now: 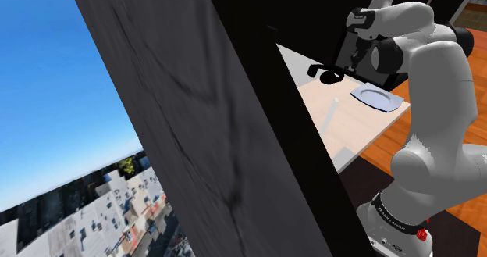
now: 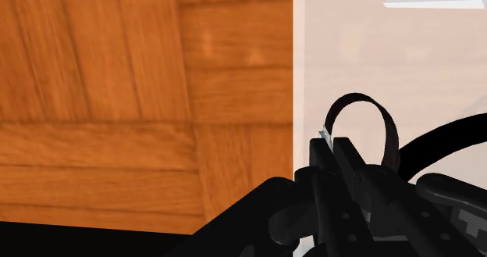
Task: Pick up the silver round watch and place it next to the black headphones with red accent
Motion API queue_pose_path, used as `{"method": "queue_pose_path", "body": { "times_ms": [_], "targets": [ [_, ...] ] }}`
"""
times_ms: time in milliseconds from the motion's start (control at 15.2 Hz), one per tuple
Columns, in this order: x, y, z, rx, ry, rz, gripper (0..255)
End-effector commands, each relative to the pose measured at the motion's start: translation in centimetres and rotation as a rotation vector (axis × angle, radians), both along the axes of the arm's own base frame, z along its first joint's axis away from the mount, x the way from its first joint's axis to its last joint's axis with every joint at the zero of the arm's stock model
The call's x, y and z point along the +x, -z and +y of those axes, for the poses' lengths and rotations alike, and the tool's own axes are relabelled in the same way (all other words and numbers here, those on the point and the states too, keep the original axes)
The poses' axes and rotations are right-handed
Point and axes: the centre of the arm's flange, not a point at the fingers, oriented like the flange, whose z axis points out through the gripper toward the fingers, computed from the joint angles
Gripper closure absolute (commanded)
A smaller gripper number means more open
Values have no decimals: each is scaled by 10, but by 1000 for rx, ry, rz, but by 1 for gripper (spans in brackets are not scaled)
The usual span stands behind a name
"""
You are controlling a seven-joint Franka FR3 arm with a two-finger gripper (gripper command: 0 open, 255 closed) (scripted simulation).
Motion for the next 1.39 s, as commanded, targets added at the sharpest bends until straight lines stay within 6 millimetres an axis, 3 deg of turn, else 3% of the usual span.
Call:
{"method": "queue_pose_path", "body": {
  "times_ms": [0, 132, 594, 660, 990, 1254, 1320],
  "targets": [
    [-1, 10, 1, 0, 0, 0, 255],
    [-1, 20, 1, 0, 0, 0, 255],
    [-1, 20, 1, 0, 0, 0, 255],
    [-1, 20, 1, 0, 0, 0, 0],
    [-1, 20, 1, 0, 0, 0, 0],
    [-1, -30, 6, 0, 0, 0, 0],
    [-1, -30, 6, 0, 0, 0, 0]
  ]
}}
